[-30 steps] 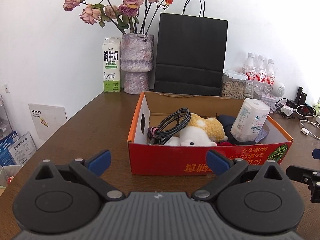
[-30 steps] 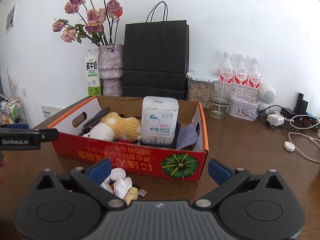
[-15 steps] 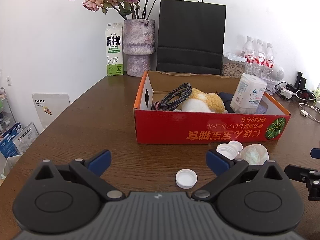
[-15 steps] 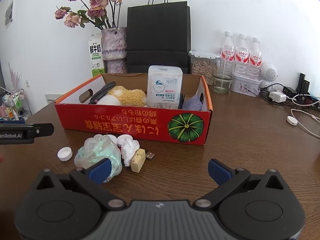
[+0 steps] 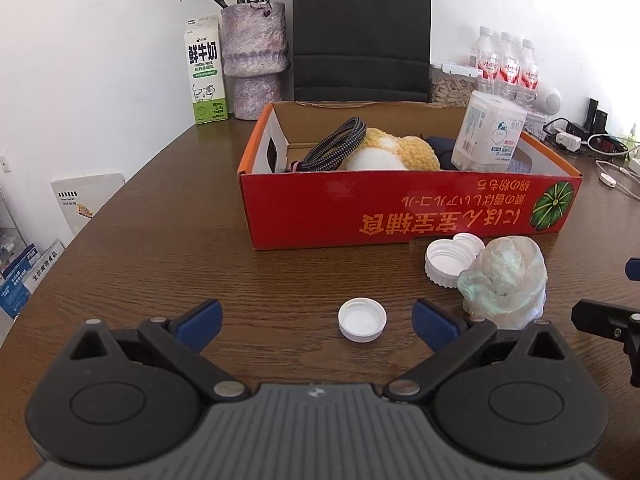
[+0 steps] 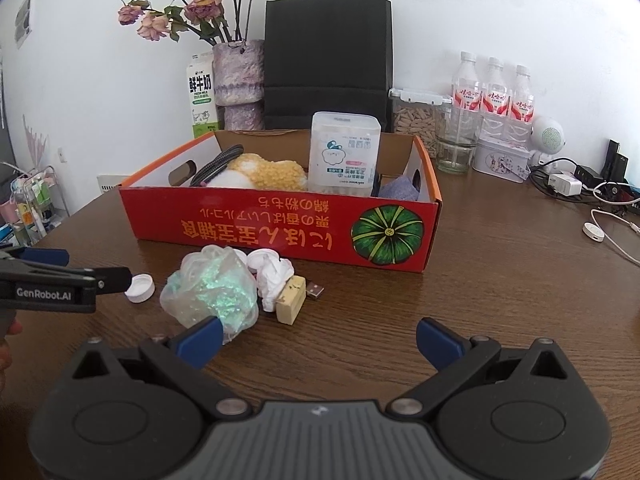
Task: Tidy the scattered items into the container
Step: 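Grasp a white bottle cap with the left tool while the right tool grasps the clear plastic bag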
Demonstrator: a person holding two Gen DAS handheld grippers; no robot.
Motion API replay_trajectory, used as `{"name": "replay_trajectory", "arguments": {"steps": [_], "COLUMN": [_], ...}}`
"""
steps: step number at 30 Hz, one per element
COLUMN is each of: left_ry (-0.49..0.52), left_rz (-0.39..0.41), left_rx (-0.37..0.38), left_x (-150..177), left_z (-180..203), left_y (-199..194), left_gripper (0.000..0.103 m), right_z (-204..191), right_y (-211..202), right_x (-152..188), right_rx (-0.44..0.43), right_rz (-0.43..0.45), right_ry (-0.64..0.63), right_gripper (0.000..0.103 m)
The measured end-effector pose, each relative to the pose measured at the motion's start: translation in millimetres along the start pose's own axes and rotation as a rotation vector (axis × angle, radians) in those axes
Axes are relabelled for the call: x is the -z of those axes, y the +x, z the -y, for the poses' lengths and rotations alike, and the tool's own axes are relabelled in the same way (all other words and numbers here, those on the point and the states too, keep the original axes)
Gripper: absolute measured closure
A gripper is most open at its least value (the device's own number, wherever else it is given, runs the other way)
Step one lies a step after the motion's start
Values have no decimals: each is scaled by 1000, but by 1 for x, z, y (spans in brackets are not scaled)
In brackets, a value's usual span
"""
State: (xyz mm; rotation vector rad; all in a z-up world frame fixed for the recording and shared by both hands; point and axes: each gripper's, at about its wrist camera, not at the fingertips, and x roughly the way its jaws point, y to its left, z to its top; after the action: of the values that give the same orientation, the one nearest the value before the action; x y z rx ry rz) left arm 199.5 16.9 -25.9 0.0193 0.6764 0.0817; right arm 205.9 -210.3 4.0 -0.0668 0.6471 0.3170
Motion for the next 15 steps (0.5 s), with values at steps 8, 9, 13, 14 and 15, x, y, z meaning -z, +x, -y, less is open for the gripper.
{"name": "replay_trajectory", "arguments": {"steps": [8,9,13,14,15], "left_ry": [28,30,45,34,28], "left_rz": [-30,-34,-50,-49,-48], "left_rx": [32,40,72,81,74], "left_x": [1,1,2,3,3], "left_z": [9,10,13,13,13], "left_y": [13,14,16,16,15], "left_gripper": [34,36,69,73,73], "right_z": [-1,-1,-5,-7,-8], "right_y": [3,4,6,7,7], "right_x": [0,0,0,0,-1], "right_rx": [-1,-2,-11,-14,-17], "right_rz": [-14,-15,-23,-24,-25], "right_ry": [-6,-7,-16,-21,-25], "right_gripper": [0,0,0,0,0]}}
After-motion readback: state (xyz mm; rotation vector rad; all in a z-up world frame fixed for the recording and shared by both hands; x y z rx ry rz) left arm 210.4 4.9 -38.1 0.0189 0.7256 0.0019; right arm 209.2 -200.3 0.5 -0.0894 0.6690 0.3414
